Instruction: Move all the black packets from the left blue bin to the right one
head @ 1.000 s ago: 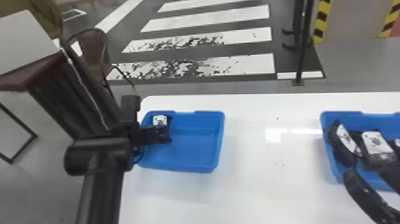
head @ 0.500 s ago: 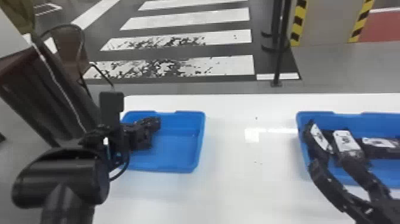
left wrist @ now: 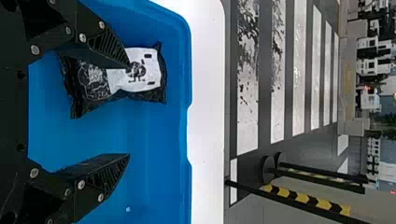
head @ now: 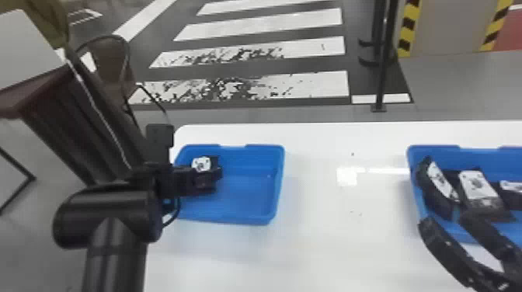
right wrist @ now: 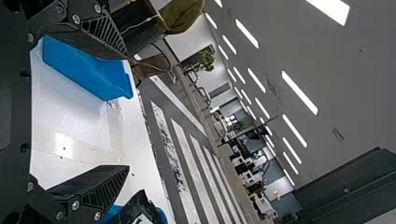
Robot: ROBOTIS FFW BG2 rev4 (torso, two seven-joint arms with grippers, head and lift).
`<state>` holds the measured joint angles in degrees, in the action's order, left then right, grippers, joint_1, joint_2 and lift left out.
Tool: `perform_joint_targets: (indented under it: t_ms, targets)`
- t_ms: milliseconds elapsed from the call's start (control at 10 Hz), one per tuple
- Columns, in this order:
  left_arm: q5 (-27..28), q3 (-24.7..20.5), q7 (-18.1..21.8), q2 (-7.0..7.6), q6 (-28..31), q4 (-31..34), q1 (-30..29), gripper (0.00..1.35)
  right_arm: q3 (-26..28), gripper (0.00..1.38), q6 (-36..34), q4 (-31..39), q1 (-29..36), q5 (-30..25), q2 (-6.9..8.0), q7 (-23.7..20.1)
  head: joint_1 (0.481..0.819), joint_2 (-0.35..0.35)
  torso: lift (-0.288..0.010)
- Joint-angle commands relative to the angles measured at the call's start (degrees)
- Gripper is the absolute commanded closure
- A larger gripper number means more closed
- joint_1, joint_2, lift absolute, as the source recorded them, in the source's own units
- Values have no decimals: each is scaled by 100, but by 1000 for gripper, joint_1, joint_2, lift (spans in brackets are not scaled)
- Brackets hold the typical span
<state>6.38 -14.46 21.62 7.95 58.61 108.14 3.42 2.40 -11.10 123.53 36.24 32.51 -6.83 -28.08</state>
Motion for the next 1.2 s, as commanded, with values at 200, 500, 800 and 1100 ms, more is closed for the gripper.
perform_joint_targets:
  t_ms: [200,500,800,1100]
  targets:
    - [162,-74,-175,-39,467,-683,446,159,0,202,-99,-42,31,51,-12,-13,695,286,-140]
    - [288,-85,-272,-57,340,-1484,812,159,0,202,-212,-70,31,120,-12,-31,695,304,-140]
    - [425,-97,-298,5,-40,-2398,1276,165,0,202,-324,-126,31,188,-12,-48,695,312,-140]
    - [150,-108,-228,40,-546,-2918,1234,989,0,202,-394,-140,45,234,-12,-74,695,315,-140]
